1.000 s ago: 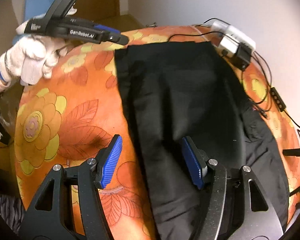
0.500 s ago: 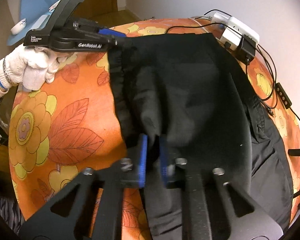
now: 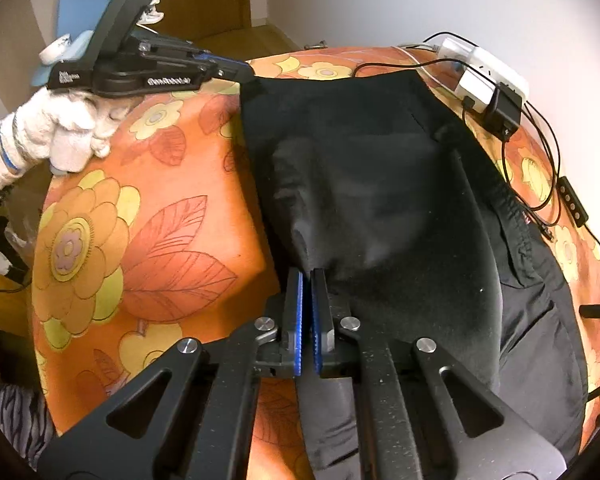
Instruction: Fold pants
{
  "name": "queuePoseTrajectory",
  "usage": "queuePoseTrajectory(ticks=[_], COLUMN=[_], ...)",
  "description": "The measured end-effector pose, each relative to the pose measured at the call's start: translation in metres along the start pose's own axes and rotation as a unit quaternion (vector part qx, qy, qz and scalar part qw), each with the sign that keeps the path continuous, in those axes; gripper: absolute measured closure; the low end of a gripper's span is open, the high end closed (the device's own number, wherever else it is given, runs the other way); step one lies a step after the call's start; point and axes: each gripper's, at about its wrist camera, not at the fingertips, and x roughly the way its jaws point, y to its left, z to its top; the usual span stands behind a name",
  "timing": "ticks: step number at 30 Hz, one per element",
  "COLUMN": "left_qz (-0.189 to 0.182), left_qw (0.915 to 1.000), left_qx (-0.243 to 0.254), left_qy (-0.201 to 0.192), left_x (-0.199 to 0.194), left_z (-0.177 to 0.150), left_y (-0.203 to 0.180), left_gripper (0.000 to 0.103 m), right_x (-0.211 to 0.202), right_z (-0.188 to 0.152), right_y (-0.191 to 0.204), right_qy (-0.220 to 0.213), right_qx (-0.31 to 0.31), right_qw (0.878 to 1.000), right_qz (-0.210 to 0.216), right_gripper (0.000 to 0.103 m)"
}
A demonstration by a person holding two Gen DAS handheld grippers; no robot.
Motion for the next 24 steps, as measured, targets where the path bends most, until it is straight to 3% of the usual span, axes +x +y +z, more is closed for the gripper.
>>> queuePoseTrajectory(ticks=[7,9,11,13,17,20,24], left_qz=[0.002,0.006,-0.001,-0.011,-0.051,-0.084,-0.147], left_qw=[0.9999,0.9996,0.9995,0.9991,0.9954,0.9898,0.9731], left_qx=[0.008,0.025,0.032,0.040,0.080,0.114,0.176], left_qy=[0.012,0.008,0.004,-0.004,-0.019,-0.022,-0.023], left_x=[0.004,-0.001,-0.008,-0.015,-0.033,-0.042,-0.056], left_z=[-0.003,-0.002,0.000,0.002,0.005,0.003,-0.006], left_y=[-0.003,-0.010,-0.018,-0.028,-0.068,-0.103,-0.166], left_gripper=[0.101,0.101,0.100,0.090,0.089,0.087,0.069], right_x=[0.007,-0.006,-0.023,-0.043,-0.086,-0.119,-0.138], right_z=[0.000,-0.004,-0.009,-0.016,-0.046,-0.084,-0.134], right_y=[-0.003,-0.007,-0.013,-0.020,-0.050,-0.073,-0.098], right_qy=[0.005,-0.006,-0.024,-0.044,-0.071,-0.080,-0.065], right_qx=[0.014,0.019,0.030,0.043,0.098,0.135,0.199], right_qw=[1.000,0.999,0.998,0.997,0.992,0.987,0.976], right_qz=[0.014,0.035,0.041,0.038,0.020,-0.024,-0.060], right_gripper=[0.098,0.091,0.075,0.071,0.071,0.071,0.071])
